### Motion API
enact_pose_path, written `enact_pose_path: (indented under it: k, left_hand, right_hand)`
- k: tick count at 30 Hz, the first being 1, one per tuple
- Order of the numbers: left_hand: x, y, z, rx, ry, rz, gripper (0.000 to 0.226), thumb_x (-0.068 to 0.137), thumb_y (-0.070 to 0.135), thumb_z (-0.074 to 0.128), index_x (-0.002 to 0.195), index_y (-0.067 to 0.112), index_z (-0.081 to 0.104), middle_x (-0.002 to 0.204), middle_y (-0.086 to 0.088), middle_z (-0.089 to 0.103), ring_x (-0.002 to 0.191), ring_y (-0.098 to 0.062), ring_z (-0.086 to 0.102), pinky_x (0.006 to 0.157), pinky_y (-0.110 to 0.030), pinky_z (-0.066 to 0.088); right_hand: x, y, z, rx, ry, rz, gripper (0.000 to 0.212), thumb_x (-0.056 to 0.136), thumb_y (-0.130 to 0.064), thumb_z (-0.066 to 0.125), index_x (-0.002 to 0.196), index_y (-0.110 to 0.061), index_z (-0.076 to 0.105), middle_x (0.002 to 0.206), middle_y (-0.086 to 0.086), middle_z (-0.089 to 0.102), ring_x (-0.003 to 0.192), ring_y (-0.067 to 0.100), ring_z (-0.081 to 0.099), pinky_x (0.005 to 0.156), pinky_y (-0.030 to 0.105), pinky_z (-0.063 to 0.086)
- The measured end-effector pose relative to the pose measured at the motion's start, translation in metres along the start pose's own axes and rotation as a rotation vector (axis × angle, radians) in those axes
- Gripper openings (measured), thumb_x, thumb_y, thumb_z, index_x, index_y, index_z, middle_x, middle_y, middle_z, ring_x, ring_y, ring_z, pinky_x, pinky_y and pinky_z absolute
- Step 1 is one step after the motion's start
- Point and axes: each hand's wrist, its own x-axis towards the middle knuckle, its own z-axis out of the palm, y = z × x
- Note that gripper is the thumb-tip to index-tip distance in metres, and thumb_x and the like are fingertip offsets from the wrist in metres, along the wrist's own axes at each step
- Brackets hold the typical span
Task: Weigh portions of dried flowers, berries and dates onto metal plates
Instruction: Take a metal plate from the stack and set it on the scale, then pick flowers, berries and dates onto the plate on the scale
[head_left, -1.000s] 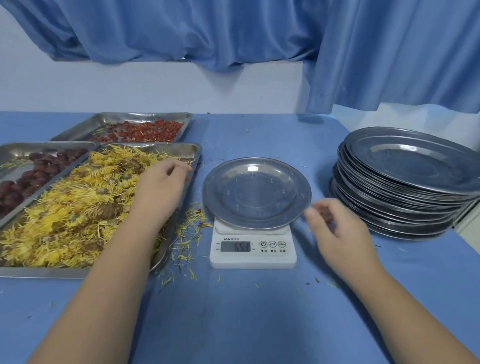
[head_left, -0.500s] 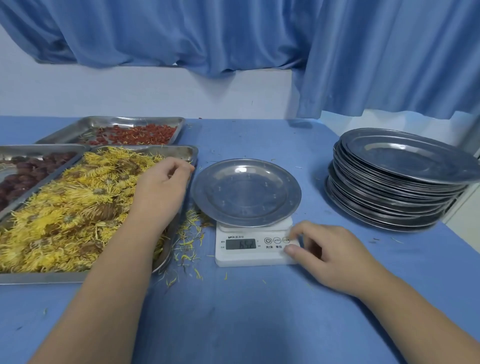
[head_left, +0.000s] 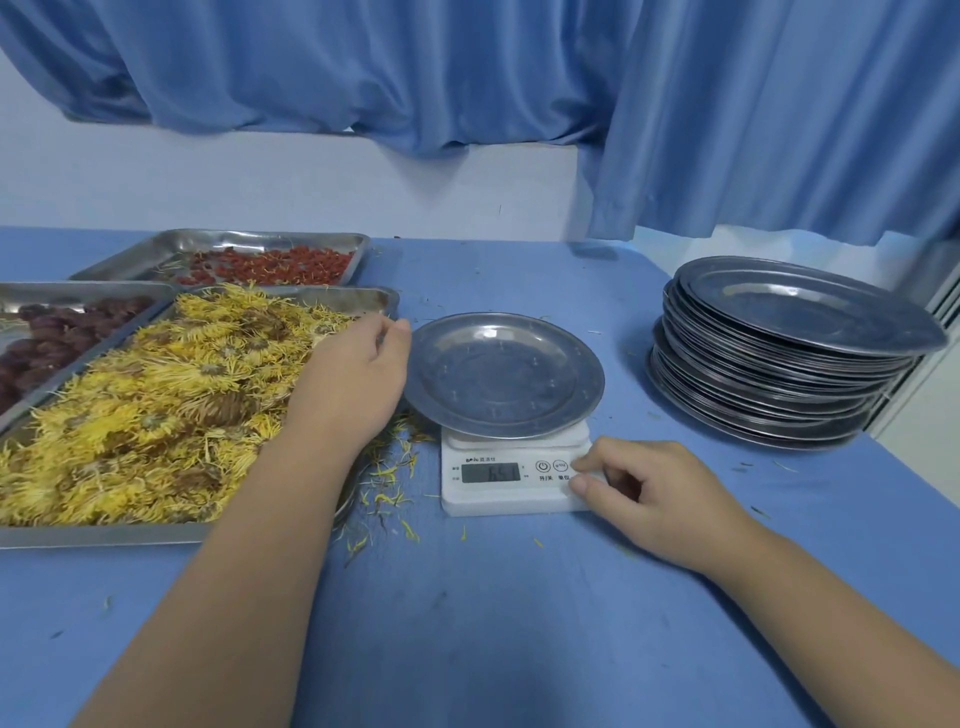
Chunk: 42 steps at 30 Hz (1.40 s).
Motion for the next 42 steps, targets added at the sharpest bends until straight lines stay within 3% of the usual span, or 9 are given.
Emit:
enact_pose_path:
  k: [3,7,11,15,21,26,32,37,42]
  left_hand:
    - [0.000,0.000,0.000,0.008,0.002,0.009,0.037,0.097,0.048,0.034,0.080,0.025,0.057,0.077,0.003,0.064,0.074,-0.017,0.059,0.067,-0.036,0.046]
    - [-0.001,0.000,0.000,0.102,0.036,0.001,0.042,0.098,0.049,0.031,0.072,0.022,0.049,0.074,0.000,0.058,0.072,-0.024,0.054,0.060,-0.036,0.035]
    - [-0.001,0.000,0.001,0.139,0.010,-0.029,0.044,0.098,0.055,0.028,0.087,0.024,0.057,0.084,-0.001,0.063,0.081,-0.027,0.057,0.069,-0.039,0.042]
    - [-0.002,0.002,0.003,0.081,-0.026,0.006,0.043,0.097,0.057,0.029,0.084,0.026,0.056,0.082,0.001,0.065,0.080,-0.024,0.060,0.071,-0.038,0.046]
    - [-0.004,0.004,-0.001,0.049,0.024,-0.010,0.039,0.099,0.051,0.033,0.089,0.025,0.059,0.080,0.002,0.066,0.078,-0.021,0.061,0.071,-0.038,0.049]
    - [-0.004,0.005,-0.001,0.012,0.056,-0.008,0.026,0.098,0.043,0.042,0.082,0.030,0.058,0.064,0.006,0.061,0.062,-0.011,0.057,0.055,-0.031,0.040]
    - [-0.004,0.002,0.001,0.022,0.071,0.012,0.014,0.095,0.033,0.050,0.086,0.034,0.061,0.058,0.011,0.055,0.051,-0.003,0.049,0.050,-0.027,0.034]
    - [-0.008,0.008,-0.001,0.038,0.069,0.080,0.011,0.094,0.033,0.050,0.093,0.036,0.060,0.071,0.012,0.060,0.055,-0.003,0.051,0.053,-0.026,0.038]
    - [-0.020,0.018,-0.010,0.069,0.051,0.257,0.018,0.095,0.028,0.052,0.109,0.031,0.063,0.098,0.015,0.058,0.083,0.001,0.053,0.069,-0.020,0.042]
  right_hand:
    - [0.001,0.001,0.002,-0.059,0.015,-0.023,0.033,0.080,-0.063,0.042,0.086,-0.033,0.057,0.056,-0.011,0.049,0.058,0.007,0.049,0.054,0.030,0.043]
    - [0.007,0.008,0.000,0.005,0.062,0.029,0.024,0.083,-0.059,0.046,0.077,-0.036,0.050,0.063,-0.013,0.057,0.062,0.009,0.053,0.053,0.026,0.039]
    - [0.010,0.012,-0.002,0.066,0.152,0.017,0.031,0.088,-0.056,0.047,0.070,-0.031,0.050,0.062,-0.010,0.057,0.058,0.010,0.051,0.051,0.019,0.034]
    - [0.012,0.011,-0.005,0.095,0.240,0.007,0.034,0.086,-0.055,0.045,0.067,-0.027,0.051,0.062,-0.011,0.055,0.055,0.009,0.047,0.049,0.017,0.034]
    - [0.019,0.002,-0.007,0.060,0.300,-0.066,0.035,0.087,-0.043,0.051,0.060,-0.020,0.050,0.050,-0.007,0.044,0.049,0.009,0.040,0.047,0.020,0.031]
    - [0.051,-0.013,-0.023,-0.044,0.271,-0.259,0.045,0.090,-0.040,0.046,0.053,-0.023,0.027,0.045,-0.008,0.022,0.044,0.008,0.026,0.044,0.031,0.030]
    - [0.074,-0.015,-0.018,-0.096,0.487,-0.205,0.044,0.092,-0.032,0.046,0.056,-0.021,0.025,0.048,-0.006,0.020,0.046,0.020,0.029,0.044,0.035,0.030]
    - [0.059,-0.001,-0.006,-0.089,0.466,-0.228,0.047,0.093,-0.035,0.043,0.052,-0.015,0.032,0.048,-0.006,0.026,0.046,0.018,0.031,0.046,0.034,0.031]
    - [0.062,0.000,-0.001,-0.053,0.389,-0.205,0.045,0.090,-0.030,0.049,0.051,-0.011,0.036,0.045,-0.003,0.031,0.046,0.015,0.034,0.048,0.033,0.033]
